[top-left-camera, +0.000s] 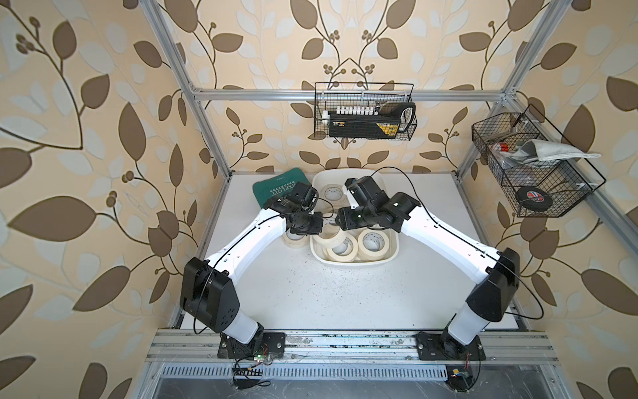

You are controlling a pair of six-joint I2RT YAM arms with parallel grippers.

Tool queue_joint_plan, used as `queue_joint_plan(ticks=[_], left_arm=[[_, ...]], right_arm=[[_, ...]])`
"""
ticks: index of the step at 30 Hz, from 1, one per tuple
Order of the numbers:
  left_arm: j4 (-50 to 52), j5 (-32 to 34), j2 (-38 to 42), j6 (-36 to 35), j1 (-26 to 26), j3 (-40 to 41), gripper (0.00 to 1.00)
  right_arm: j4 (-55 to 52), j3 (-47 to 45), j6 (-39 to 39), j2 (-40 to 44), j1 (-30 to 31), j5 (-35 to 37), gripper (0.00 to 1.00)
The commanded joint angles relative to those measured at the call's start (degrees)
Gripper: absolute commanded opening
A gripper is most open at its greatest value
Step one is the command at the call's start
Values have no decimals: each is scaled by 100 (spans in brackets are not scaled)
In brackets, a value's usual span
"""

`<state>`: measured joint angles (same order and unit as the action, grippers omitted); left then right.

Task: Take out the art tape in the storage box
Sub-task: Pick up the art tape from the storage box, then place the art tape at the center of the board.

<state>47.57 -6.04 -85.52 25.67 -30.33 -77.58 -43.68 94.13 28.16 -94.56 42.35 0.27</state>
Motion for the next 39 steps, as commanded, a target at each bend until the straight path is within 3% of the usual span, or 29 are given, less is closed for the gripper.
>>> queue_joint_plan(ticks=[1,9,16,22,31,39], left_arm=[[228,103,636,150,43,48,6],[902,963,1220,876,53,432,5],[1035,1701,1919,1818,122,1549,7],[895,1876,2275,2302,207,2337,5],[571,2253,2198,2671,246,2975,4],[-202,2224,1592,2659,260,3334,4]], right_arm=[[352,-134,-45,380,-126,-280,64],[308,-403,-88,905,-545,-331,69],[215,-801,-65,977,-1132,-539,70],[8,-958,-178,733,-1528,-642,70],[-102,-961,-295,98,-1756,-866,65],[-625,-85,-400,-989,-1456,-551,63]])
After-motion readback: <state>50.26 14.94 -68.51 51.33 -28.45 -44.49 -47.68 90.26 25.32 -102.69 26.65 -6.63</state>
